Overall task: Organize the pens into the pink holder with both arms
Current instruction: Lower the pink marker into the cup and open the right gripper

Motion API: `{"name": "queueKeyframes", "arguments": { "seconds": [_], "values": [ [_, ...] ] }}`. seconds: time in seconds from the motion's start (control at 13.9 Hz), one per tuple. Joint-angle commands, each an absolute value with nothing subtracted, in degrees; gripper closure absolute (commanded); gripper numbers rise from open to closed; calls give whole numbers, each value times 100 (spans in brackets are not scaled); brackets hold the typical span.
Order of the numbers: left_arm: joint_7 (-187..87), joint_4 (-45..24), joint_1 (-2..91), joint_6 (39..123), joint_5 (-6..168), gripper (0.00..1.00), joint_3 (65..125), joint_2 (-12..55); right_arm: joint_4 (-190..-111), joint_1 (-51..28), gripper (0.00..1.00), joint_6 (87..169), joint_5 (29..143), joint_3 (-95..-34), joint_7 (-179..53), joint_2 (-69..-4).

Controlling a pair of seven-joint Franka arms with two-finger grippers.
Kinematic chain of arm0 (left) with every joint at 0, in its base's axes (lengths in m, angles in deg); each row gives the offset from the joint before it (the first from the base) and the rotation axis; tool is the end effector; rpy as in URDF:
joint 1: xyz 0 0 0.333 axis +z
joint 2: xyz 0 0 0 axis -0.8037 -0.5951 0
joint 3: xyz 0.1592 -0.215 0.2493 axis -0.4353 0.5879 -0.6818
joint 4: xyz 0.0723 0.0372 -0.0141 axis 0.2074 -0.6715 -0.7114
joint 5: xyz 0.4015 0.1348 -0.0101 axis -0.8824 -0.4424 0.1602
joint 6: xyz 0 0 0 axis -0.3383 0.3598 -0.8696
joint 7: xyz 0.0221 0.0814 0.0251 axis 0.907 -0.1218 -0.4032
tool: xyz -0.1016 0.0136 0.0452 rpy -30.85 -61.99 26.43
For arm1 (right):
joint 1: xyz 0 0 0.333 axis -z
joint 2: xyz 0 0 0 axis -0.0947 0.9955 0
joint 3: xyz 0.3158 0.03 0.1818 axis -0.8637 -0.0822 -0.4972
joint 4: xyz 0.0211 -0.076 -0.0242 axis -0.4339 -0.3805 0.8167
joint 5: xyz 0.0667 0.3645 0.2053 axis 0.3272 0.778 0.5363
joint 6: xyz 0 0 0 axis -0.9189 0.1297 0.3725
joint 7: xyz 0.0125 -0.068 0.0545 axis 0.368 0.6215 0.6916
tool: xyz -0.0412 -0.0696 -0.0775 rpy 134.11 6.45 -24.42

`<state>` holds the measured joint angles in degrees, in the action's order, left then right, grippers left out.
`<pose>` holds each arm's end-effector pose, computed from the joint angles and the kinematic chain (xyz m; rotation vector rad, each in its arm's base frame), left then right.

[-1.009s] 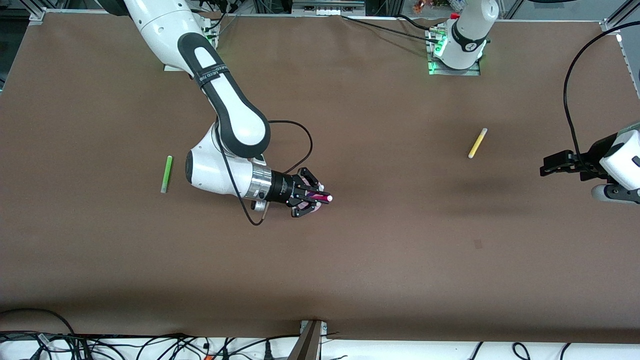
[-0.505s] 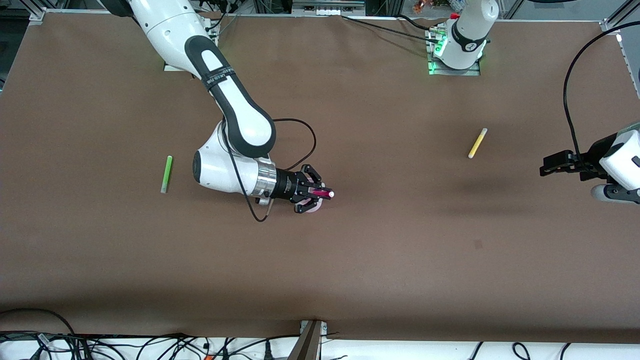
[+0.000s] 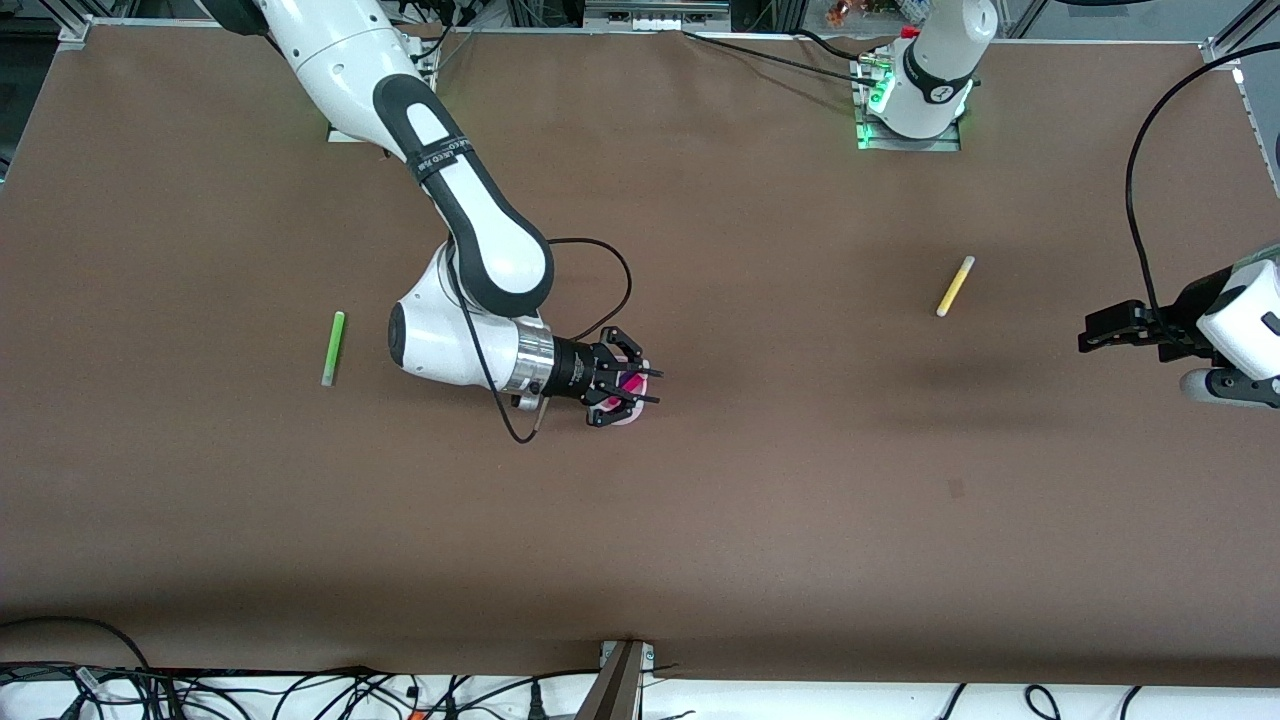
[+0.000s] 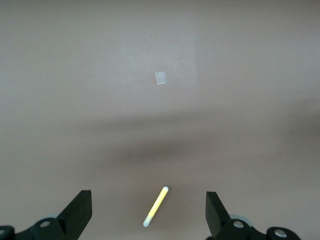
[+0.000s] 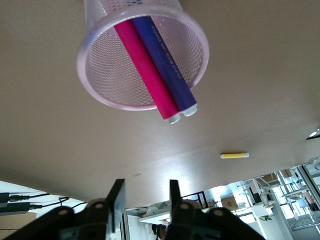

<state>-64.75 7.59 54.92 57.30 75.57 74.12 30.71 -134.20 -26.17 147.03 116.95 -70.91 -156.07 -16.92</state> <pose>0.6823 0.0356 0.5670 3.0810 -0.1088 -0.1194 0.6756 0.4445 0.2827 -1.5132 1.8948 0.9252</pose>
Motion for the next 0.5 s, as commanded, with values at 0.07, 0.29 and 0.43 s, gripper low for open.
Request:
{"name": "queueKeyframes", "arguments": {
  "seconds": [0.07,0.29,0.43],
  "values": [
    [-6511,662,5489,5701,7670,0,7425,3181,-13383,-2629,1,14682,10496,-7088,-15475,-1966],
    [-6511,662,5489,5709,7670,0,7425,3172,-13392,-2577,0,14253,9580,-7009,-14923,-2405],
    [-6511,662,5489,5718,7678,0,7425,3163,-13392,-2568,0,13700,9192,-6536,-14475,-2677]
  ]
}}
